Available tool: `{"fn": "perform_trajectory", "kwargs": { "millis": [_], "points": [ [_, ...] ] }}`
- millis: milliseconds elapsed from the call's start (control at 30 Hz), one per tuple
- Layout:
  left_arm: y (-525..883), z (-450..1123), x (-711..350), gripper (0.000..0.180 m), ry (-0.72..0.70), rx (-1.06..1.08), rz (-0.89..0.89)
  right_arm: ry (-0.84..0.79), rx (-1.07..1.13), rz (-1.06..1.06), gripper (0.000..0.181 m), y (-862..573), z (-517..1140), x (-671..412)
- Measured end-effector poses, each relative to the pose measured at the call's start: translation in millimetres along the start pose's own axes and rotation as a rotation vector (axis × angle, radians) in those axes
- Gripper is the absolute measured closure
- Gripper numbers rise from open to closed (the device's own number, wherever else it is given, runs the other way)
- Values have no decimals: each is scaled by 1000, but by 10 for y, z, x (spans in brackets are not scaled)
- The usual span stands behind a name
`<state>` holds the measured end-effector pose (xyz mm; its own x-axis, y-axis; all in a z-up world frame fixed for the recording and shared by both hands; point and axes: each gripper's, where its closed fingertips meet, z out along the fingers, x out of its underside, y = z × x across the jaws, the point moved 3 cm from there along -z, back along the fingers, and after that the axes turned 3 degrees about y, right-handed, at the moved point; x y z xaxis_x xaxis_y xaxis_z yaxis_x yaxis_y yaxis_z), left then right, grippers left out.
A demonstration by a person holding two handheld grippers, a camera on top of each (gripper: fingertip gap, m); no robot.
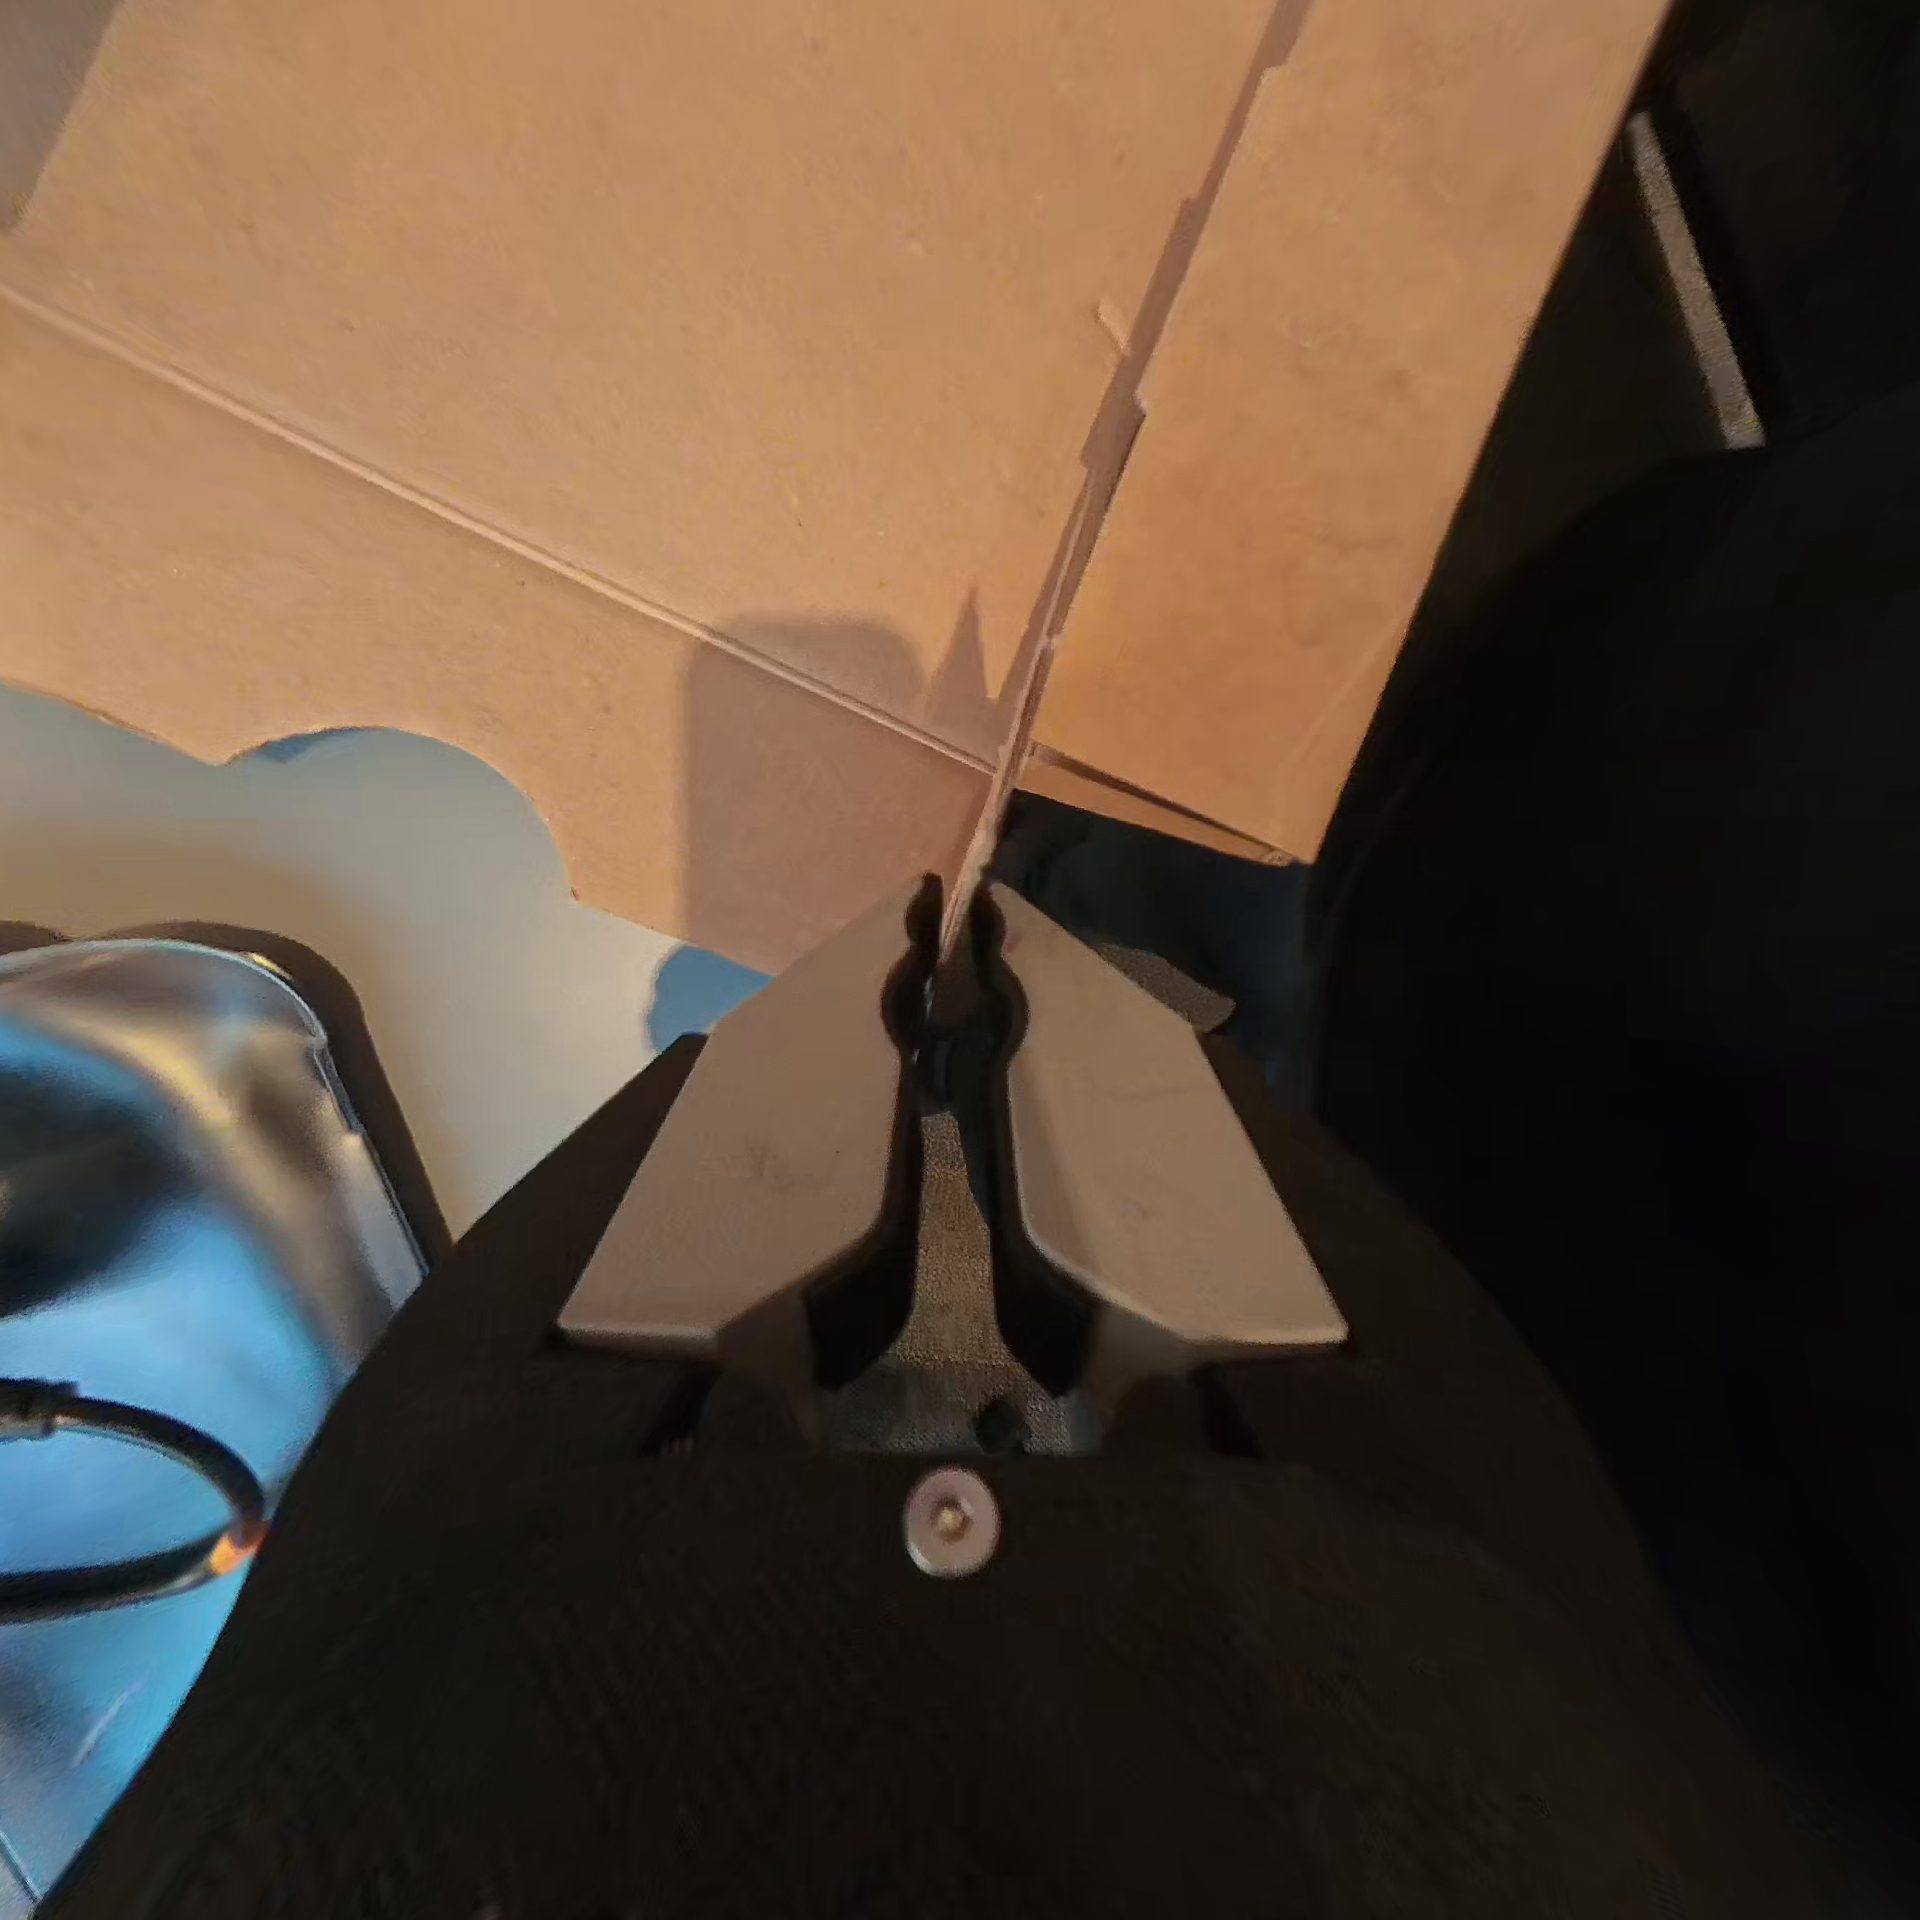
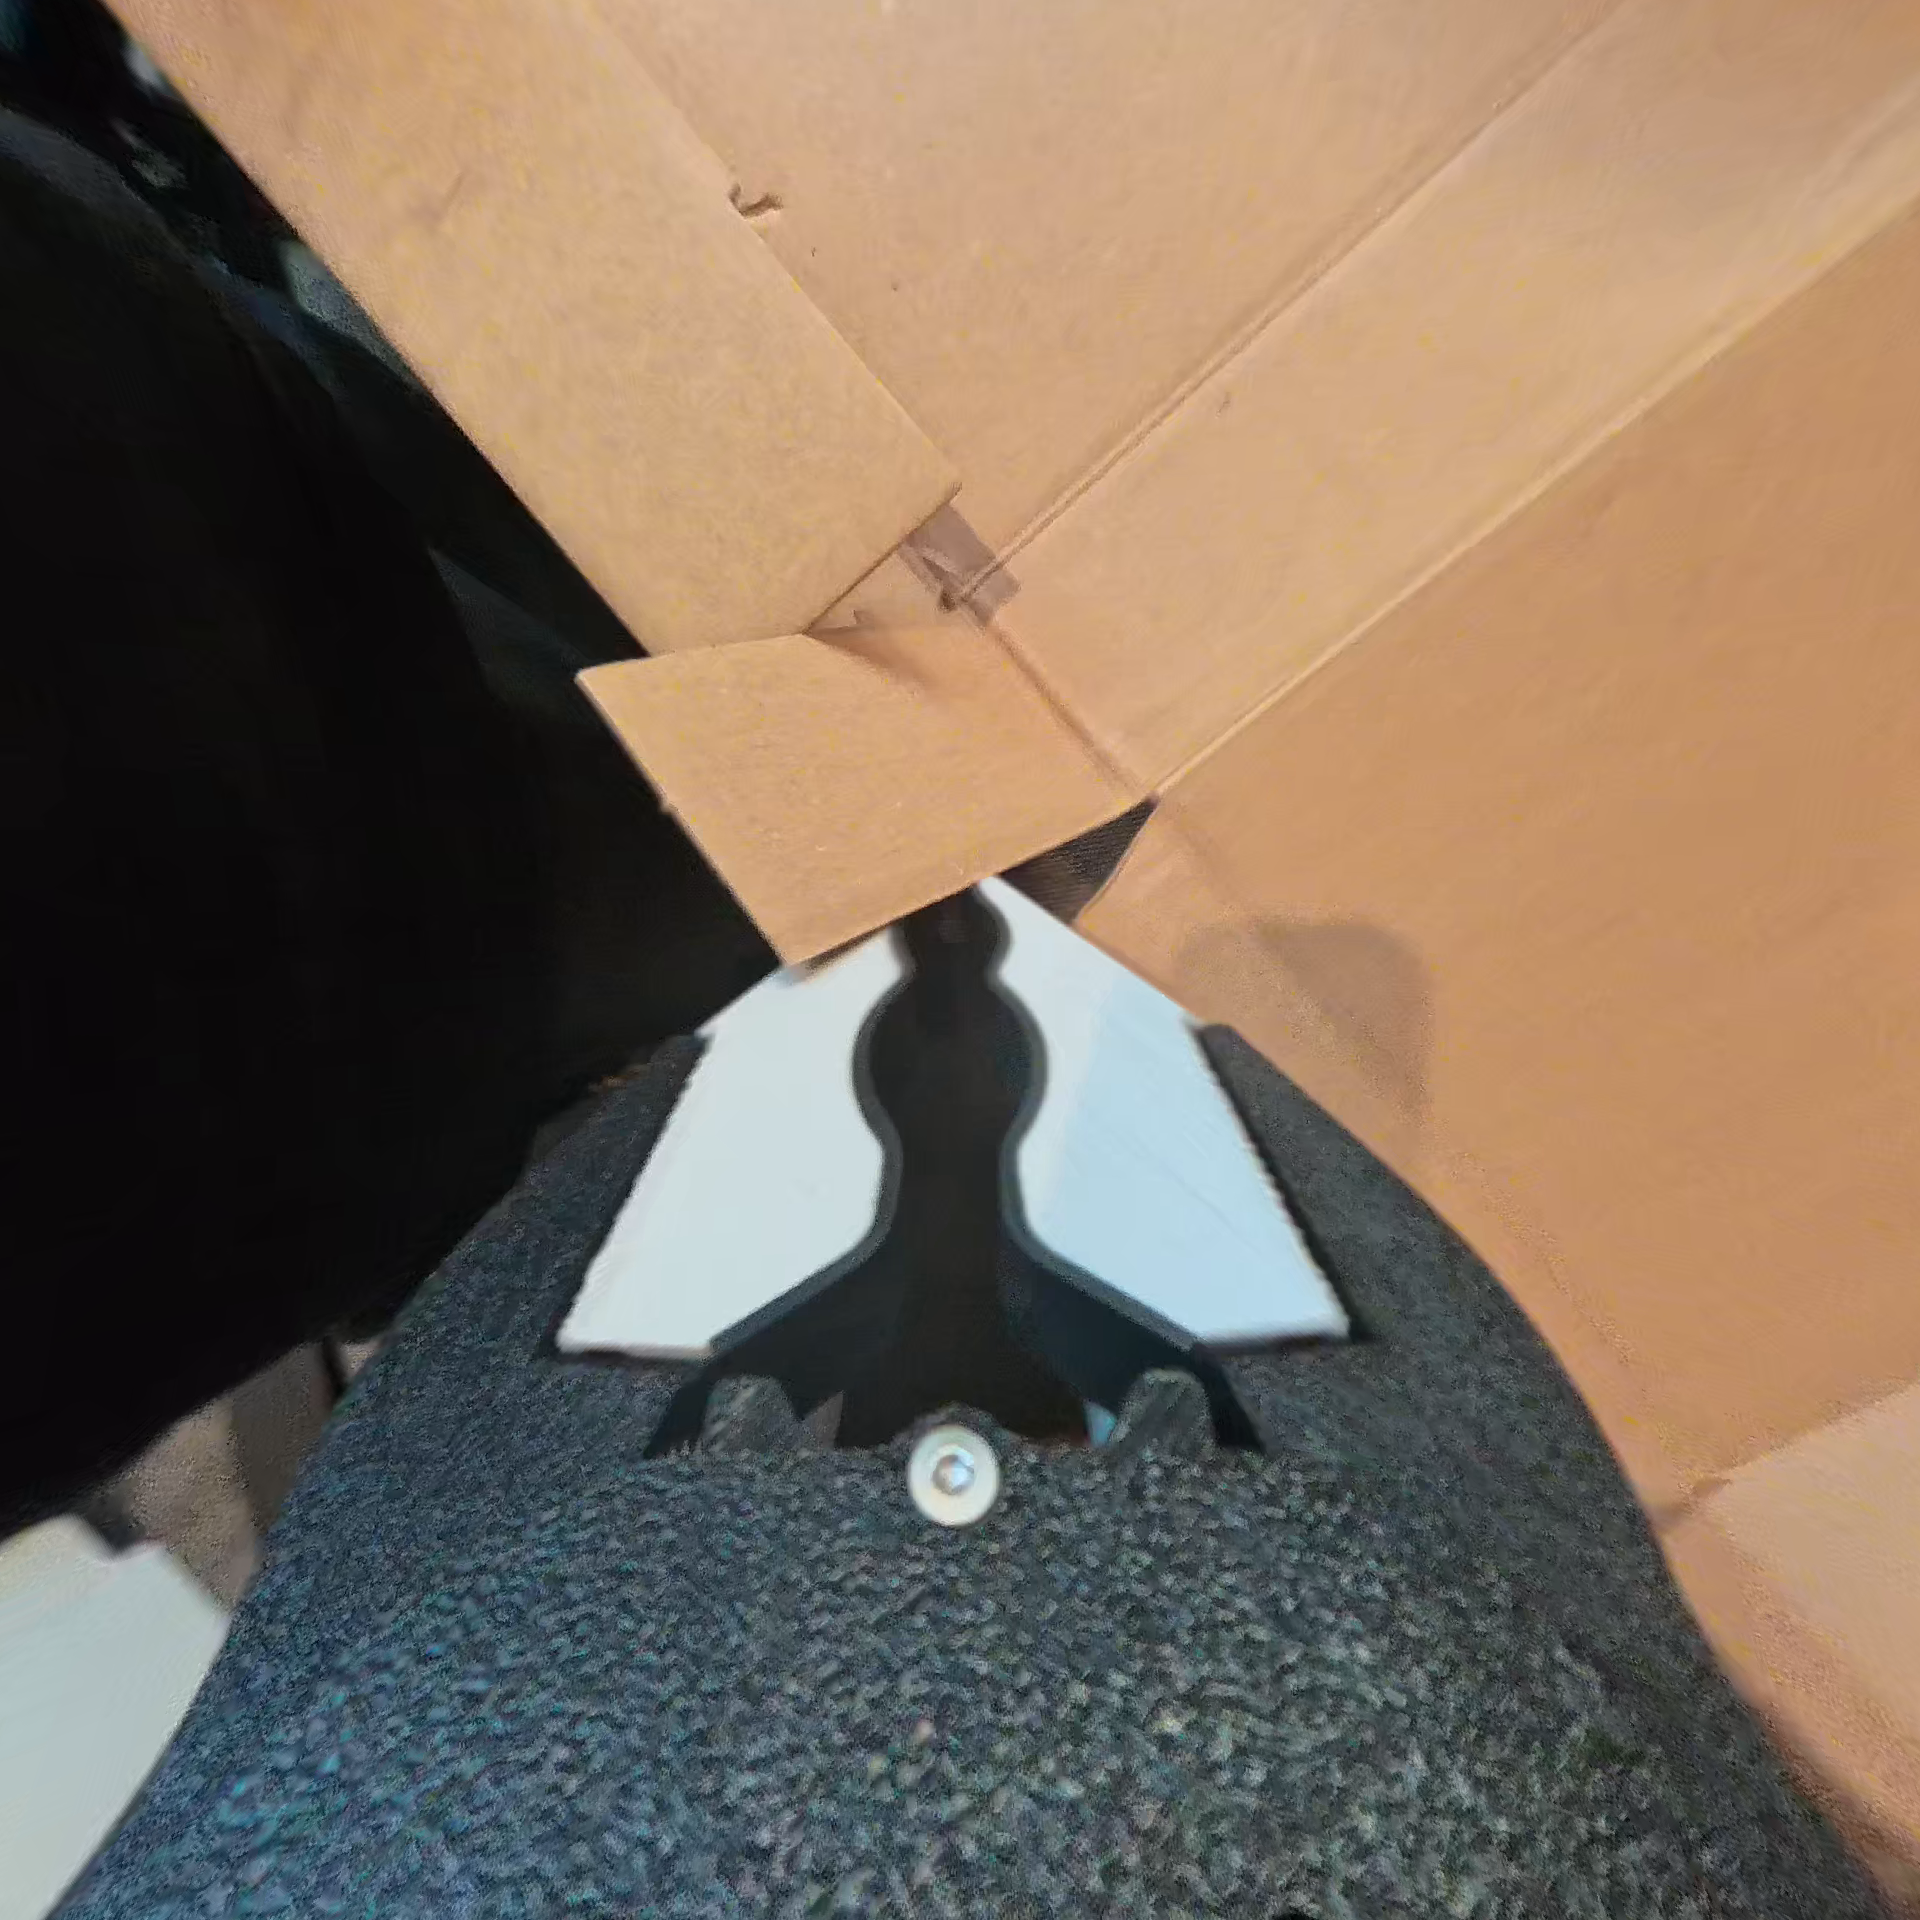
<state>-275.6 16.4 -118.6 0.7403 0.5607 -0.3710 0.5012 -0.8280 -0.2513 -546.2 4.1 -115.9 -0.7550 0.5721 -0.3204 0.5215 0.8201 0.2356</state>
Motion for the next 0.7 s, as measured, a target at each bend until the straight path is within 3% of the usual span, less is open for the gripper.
{"fn": "perform_trajectory", "kwargs": {
  "millis": [100, 167, 300, 367, 433, 533, 700],
  "points": [
    [-29, -64, -107, 179, -23, 32, 32, -31, -250, 214, 181, -7, -27, -90],
    [-17, -37, -71, 180, 16, 69, 22, -112, -301, 263, 181, -92, -92, -189],
    [110, 30, 38, 176, 52, 28, -20, -141, -191, 146, 161, -239, -206, -218],
    [129, 27, 71, 168, 45, 30, -69, -128, -110, 58, 155, -255, -226, -212],
    [103, -23, 101, 147, 50, 45, -119, -80, -39, -48, 150, -235, -198, -184],
    [46, -228, 22, 144, -15, 26, -123, -6, 58, -187, 143, -207, -135, -149],
    [-156, -433, -453, 132, -86, 77, -47, -52, 8, -185, 136, 30, -177, -314]
  ]
}}
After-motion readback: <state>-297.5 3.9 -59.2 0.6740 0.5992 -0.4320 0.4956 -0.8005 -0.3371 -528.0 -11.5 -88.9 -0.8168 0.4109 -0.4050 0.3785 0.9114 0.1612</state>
